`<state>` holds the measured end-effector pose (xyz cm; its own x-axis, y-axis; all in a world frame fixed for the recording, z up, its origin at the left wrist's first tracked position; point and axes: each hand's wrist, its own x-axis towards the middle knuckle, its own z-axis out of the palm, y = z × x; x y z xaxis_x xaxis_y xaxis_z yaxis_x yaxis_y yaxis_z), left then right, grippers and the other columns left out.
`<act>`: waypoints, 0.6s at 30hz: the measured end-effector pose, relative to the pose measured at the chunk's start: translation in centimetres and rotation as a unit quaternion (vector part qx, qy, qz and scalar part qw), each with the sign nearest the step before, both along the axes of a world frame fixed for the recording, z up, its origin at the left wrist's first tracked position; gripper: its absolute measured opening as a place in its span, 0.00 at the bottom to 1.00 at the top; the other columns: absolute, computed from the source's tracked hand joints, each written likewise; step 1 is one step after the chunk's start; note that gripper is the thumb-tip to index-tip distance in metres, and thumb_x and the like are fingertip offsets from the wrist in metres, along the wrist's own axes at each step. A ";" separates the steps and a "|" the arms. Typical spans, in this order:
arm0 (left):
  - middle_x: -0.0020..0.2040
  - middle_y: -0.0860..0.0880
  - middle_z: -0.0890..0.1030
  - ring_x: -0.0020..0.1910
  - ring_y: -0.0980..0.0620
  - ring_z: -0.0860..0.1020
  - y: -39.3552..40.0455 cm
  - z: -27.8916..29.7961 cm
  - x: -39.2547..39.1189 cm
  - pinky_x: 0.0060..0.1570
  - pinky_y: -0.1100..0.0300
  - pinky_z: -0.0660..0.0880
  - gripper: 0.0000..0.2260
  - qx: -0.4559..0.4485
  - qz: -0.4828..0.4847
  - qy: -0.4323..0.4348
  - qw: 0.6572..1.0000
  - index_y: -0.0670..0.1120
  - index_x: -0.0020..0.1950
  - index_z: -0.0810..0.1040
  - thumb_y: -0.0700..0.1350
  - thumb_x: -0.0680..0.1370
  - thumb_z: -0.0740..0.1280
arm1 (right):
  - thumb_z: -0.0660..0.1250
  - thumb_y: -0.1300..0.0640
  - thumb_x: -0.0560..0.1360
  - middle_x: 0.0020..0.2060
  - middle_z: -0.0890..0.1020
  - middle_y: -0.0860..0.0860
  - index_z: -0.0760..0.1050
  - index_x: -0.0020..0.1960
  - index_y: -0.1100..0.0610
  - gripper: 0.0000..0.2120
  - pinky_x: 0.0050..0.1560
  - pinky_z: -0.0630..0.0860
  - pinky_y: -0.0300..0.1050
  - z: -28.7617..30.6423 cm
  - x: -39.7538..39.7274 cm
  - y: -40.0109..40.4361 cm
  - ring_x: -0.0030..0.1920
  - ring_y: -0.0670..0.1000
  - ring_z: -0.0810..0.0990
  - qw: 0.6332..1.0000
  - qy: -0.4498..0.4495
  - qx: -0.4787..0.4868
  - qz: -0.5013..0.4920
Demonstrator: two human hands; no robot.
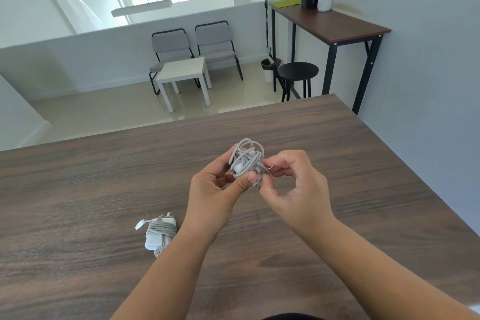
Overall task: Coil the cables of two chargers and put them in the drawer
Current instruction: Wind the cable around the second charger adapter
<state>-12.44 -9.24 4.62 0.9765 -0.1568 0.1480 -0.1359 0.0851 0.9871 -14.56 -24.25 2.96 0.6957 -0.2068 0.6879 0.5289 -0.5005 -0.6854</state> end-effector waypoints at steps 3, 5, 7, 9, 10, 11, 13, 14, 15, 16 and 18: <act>0.54 0.45 0.85 0.54 0.48 0.83 0.2 -0.1 0.1 0.57 0.48 0.78 0.28 -0.010 -0.001 0.009 1.000 0.45 0.65 0.79 0.40 0.65 0.78 | 0.75 0.61 0.68 0.44 0.79 0.46 0.71 0.65 0.50 0.28 0.48 0.77 0.39 0.8 0.1 -0.9 0.46 0.46 0.79 0.994 0.058 -0.016 0.095; 0.54 0.45 0.86 0.54 0.45 0.83 0.5 -0.3 0.1 0.56 0.47 0.78 0.29 0.004 -0.009 0.007 1.000 0.45 0.63 0.80 0.42 0.64 0.82 | 0.75 0.58 0.69 0.45 0.76 0.46 0.60 0.74 0.43 0.39 0.51 0.75 0.38 1.6 0.4 -2.0 0.47 0.48 0.77 0.973 0.140 -0.041 0.176; 0.54 0.46 0.86 0.56 0.43 0.82 0.8 -0.3 0.0 0.57 0.48 0.78 0.29 0.025 -0.030 0.000 0.999 0.48 0.62 0.82 0.45 0.62 0.82 | 0.75 0.56 0.69 0.48 0.75 0.46 0.57 0.75 0.40 0.42 0.53 0.75 0.42 2.0 0.9 -3.1 0.49 0.48 0.76 0.951 0.195 -0.093 0.221; 0.53 0.47 0.86 0.55 0.46 0.83 0.9 -0.1 0.0 0.56 0.51 0.79 0.27 0.028 -0.040 0.000 0.999 0.52 0.58 0.84 0.44 0.61 0.83 | 0.76 0.54 0.69 0.50 0.76 0.44 0.65 0.71 0.41 0.35 0.52 0.77 0.44 2.1 1.1 -3.6 0.50 0.48 0.76 0.946 0.194 -0.127 0.228; 0.53 0.47 0.86 0.55 0.48 0.83 0.8 0.1 -0.1 0.56 0.53 0.79 0.25 0.022 -0.038 0.000 0.999 0.53 0.57 0.84 0.43 0.61 0.83 | 0.77 0.54 0.68 0.50 0.76 0.45 0.70 0.68 0.43 0.31 0.50 0.77 0.44 2.1 1.1 -3.6 0.49 0.49 0.76 0.950 0.177 -0.120 0.228; 0.53 0.47 0.86 0.55 0.48 0.83 0.8 0.2 0.0 0.54 0.55 0.79 0.24 0.012 -0.037 -0.001 0.999 0.53 0.56 0.85 0.41 0.61 0.82 | 0.77 0.54 0.68 0.50 0.77 0.46 0.73 0.65 0.44 0.28 0.48 0.77 0.43 2.1 1.1 -3.5 0.47 0.49 0.76 0.955 0.160 -0.102 0.228; 0.53 0.45 0.86 0.54 0.49 0.83 0.6 0.5 0.0 0.52 0.58 0.79 0.24 -0.026 -0.043 0.002 0.999 0.51 0.55 0.85 0.39 0.61 0.82 | 0.78 0.53 0.67 0.52 0.75 0.47 0.77 0.61 0.46 0.24 0.48 0.76 0.41 1.9 1.0 -3.2 0.48 0.49 0.77 0.965 0.135 -0.053 0.220; 0.54 0.44 0.85 0.54 0.49 0.83 0.5 0.5 0.0 0.51 0.59 0.79 0.24 -0.054 -0.051 0.013 0.997 0.49 0.55 0.85 0.39 0.60 0.82 | 0.78 0.52 0.66 0.56 0.74 0.47 0.78 0.61 0.47 0.24 0.50 0.77 0.40 1.9 1.0 -3.2 0.50 0.49 0.77 0.970 0.117 -0.038 0.209; 0.55 0.43 0.85 0.55 0.48 0.83 0.5 0.6 0.1 0.50 0.59 0.79 0.25 -0.085 -0.061 0.029 0.994 0.48 0.56 0.85 0.41 0.59 0.83 | 0.78 0.52 0.66 0.62 0.73 0.47 0.79 0.61 0.48 0.24 0.51 0.77 0.40 1.8 1.0 -3.1 0.53 0.50 0.78 0.976 0.094 -0.038 0.192; 0.56 0.42 0.84 0.55 0.48 0.83 0.5 0.6 0.1 0.50 0.59 0.80 0.28 -0.113 -0.071 0.046 0.990 0.47 0.57 0.84 0.44 0.58 0.84 | 0.78 0.53 0.66 0.66 0.72 0.48 0.79 0.61 0.51 0.24 0.52 0.78 0.41 1.8 1.0 -2.9 0.55 0.50 0.79 0.981 0.068 -0.043 0.178; 0.57 0.42 0.84 0.55 0.47 0.83 0.4 0.8 0.1 0.49 0.59 0.80 0.33 -0.150 -0.080 0.072 0.983 0.45 0.59 0.83 0.52 0.56 0.84 | 0.78 0.56 0.67 0.66 0.75 0.50 0.79 0.62 0.56 0.24 0.53 0.79 0.43 1.8 1.0 -2.7 0.59 0.49 0.79 0.985 0.022 -0.044 0.166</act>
